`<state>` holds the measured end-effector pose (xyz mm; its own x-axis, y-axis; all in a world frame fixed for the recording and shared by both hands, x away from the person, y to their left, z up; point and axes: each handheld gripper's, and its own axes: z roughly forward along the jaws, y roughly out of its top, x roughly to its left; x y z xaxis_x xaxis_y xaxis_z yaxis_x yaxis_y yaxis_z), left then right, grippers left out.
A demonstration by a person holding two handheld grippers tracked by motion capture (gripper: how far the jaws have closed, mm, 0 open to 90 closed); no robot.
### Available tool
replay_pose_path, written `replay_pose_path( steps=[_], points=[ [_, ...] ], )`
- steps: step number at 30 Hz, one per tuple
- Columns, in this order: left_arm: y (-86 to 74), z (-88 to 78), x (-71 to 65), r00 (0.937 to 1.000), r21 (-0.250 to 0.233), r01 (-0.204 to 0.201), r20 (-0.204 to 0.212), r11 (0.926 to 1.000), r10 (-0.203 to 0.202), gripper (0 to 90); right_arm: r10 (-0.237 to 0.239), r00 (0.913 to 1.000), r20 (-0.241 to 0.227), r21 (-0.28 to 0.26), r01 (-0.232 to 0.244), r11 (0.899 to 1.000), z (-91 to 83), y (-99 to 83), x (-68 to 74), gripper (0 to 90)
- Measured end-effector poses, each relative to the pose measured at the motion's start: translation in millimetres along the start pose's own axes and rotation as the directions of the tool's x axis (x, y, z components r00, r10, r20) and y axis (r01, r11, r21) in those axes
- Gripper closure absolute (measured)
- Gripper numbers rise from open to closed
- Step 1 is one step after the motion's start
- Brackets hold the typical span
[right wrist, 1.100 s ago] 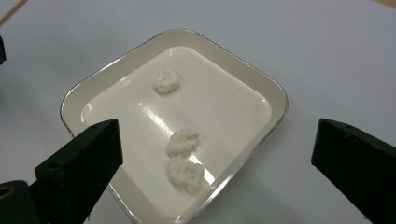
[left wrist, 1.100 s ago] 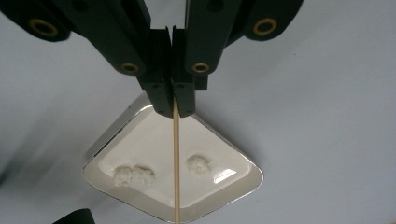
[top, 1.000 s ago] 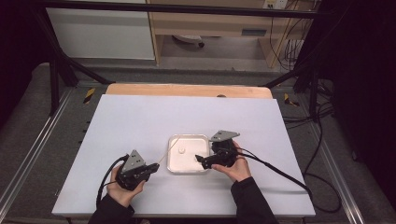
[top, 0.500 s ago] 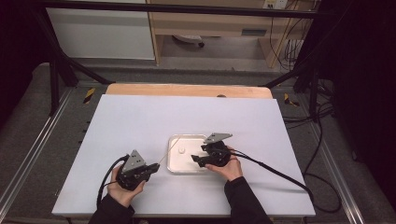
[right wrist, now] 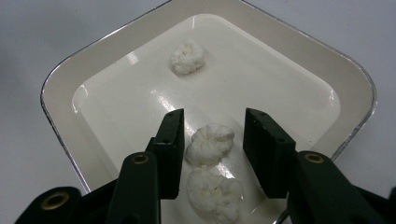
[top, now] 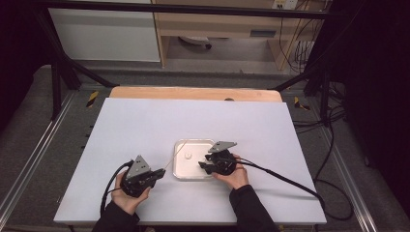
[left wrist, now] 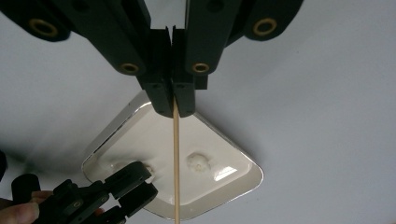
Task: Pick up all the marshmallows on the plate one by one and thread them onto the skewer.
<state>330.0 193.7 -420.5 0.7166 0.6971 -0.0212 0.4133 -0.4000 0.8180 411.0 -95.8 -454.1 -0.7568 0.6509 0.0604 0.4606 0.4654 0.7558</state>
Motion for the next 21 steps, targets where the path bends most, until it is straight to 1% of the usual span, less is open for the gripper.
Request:
replay_pose_path(
  steps=[5,9,11,13,17,21],
  points=[
    [-0.1,0.4,-0.6,1.0000,-0.003,0.001,-0.006,1.0000,-0.001,88.8,-0.007,0.9999,0.012,-0.012,0.007,1.000,0.1,-1.6,2.0,68.9],
    [-0.5,0.3,-0.5,1.0000,-0.006,0.004,-0.007,1.0000,-0.004,88.8,0.006,0.9999,0.009,-0.010,-0.006,1.000,-0.6,-1.3,1.6,70.2],
    [-0.4,0.4,-0.7,1.0000,-0.007,0.003,-0.006,1.0000,-0.003,88.8,0.004,1.0000,0.006,-0.016,-0.004,1.000,-1.7,-0.7,1.6,70.6],
    [-0.4,0.4,-0.9,1.0000,-0.007,0.003,-0.006,1.0000,-0.003,88.8,0.013,0.9999,0.004,-0.028,-0.013,1.000,-3.5,0.5,2.0,71.0],
    [-0.5,0.6,-1.7,1.0000,-0.011,-0.001,-0.005,0.9999,0.001,88.8,0.018,0.9998,-0.010,-0.046,-0.019,0.999,-10.9,4.3,1.7,71.7],
    [-0.4,0.5,-3.2,1.0000,-0.017,-0.003,-0.005,0.9998,0.003,88.8,0.026,0.9992,-0.030,-0.076,-0.028,0.997,-20.4,8.8,2.1,72.6]
  ],
)
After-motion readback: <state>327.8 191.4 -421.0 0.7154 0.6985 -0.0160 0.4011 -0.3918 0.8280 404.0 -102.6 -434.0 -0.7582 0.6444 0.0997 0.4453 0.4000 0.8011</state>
